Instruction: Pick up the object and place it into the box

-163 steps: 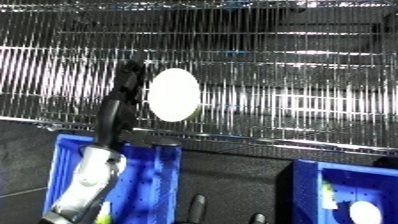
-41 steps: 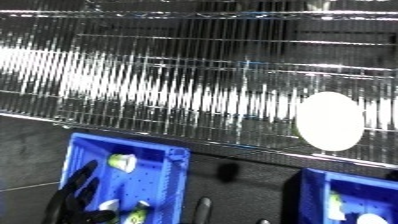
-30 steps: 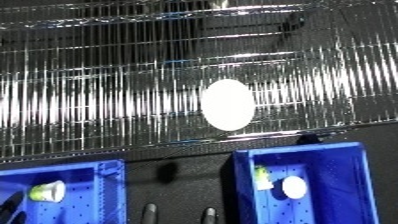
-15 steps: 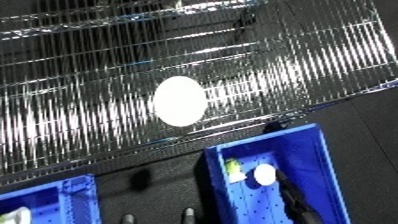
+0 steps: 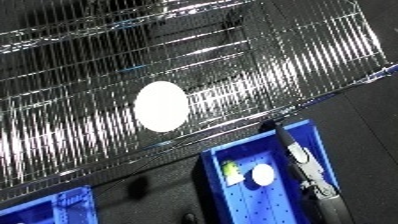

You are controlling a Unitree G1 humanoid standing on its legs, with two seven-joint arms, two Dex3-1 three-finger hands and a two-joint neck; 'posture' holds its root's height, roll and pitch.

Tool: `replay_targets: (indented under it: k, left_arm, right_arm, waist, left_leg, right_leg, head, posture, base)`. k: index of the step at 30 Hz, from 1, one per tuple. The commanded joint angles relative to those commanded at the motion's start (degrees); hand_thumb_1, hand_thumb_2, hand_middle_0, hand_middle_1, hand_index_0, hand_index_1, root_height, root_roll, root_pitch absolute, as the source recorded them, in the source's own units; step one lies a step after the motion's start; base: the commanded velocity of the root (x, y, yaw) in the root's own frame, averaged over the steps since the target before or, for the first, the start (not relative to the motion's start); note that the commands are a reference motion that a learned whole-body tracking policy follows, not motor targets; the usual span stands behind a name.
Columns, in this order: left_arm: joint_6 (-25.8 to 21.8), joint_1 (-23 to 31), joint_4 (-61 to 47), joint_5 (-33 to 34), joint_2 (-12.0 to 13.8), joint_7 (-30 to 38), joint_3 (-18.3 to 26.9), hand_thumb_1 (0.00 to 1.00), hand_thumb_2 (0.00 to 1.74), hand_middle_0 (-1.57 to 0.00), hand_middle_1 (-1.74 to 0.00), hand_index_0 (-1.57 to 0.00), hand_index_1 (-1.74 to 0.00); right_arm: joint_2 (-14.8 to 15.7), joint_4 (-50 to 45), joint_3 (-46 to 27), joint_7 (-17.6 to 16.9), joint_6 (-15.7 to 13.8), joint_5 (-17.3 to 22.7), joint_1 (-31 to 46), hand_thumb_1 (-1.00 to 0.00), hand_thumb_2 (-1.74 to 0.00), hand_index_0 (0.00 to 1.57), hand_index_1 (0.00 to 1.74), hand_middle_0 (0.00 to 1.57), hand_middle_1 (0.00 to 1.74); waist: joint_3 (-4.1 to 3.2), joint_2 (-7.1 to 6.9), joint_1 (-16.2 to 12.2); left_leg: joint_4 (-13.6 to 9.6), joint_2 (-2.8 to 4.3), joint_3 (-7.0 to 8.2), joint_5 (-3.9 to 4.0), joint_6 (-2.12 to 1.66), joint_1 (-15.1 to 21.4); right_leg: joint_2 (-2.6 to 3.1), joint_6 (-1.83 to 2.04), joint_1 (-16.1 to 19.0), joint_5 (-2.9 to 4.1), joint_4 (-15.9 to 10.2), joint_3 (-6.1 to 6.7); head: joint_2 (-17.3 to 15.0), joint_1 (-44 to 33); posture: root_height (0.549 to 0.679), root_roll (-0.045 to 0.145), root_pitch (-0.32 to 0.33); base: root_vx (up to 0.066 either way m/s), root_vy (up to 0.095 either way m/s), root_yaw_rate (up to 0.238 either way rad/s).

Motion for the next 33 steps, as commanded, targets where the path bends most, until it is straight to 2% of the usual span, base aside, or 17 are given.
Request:
replay_targets:
  k: [7,15,24,33]
  left_arm:
    - [1.1,-1.8,1.0,0.8,0.5,-0.2,-1.7,0.0,0.0,0.0,0.0,0.0,0.0]
    - [3.0,-2.9,0.1,2.0,0.7,0.0,-3.8,0.0,0.0,0.0,0.0,0.0,0.0]
    - [4.3,-4.1,-1.7,2.0,1.1,0.2,-5.4,0.0,0.0,0.0,0.0,0.0,0.0]
    - [5.3,-4.5,-3.8,1.8,1.2,0.5,-7.5,0.0,0.0,0.0,0.0,0.0,0.0]
  right_arm:
    - [-1.3,0.6,2.5,0.8,5.2,-1.0,-8.6,0.0,0.0,0.0,0.0,0.0,0.0]
    - [-1.9,7.3,6.4,2.3,10.7,-0.6,-17.2,0.0,0.0,0.0,0.0,0.0,0.0]
    - [-2.8,16.9,11.2,3.3,14.8,1.2,-26.0,0.0,0.0,0.0,0.0,0.0,0.0]
    - [-2.9,25.6,14.6,2.3,17.9,1.5,-31.9,0.0,0.0,0.0,0.0,0.0,0.0]
  waist:
    - [-0.73,0.42,1.8]
    - [-0.81,1.36,4.1]
    - [0.23,2.4,5.3]
    - [0.31,3.52,6.4]
  left_leg:
    - [0.2,-0.19,-0.33,0.18,-0.28,-0.4]
    - [1.5,-0.99,-1.08,-0.02,-0.2,-1.4]
    - [2.1,-1.65,-1.47,0.04,-0.08,-2.0]
    - [2.6,-2.16,-1.75,0.05,0.01,-3.1]
  right_leg:
    - [-0.66,-0.31,0.2,0.01,-0.1,-0.85]
    - [-1.47,-0.87,-0.4,-0.4,1.3,-1.59]
    - [-2.25,-1.34,-1.0,-0.59,2.4,-2.09]
    - [-2.8,-1.66,-2.3,-0.58,3.3,-2.38]
  head:
    - [-1.9,2.7]
    - [-3.8,6.3]
    - [-4.4,9.5]
    - [-4.1,13.3]
  posture:
    - [0.654,0.048,0.058]
    - [0.652,0.056,0.052]
    - [0.651,0.064,0.049]
    - [0.65,0.069,0.057]
  base:
    - [0.008,-0.021,0.069]
    - [0.017,-0.006,0.092]
    - [0.016,0.009,0.067]
    - [0.013,0.018,0.041]
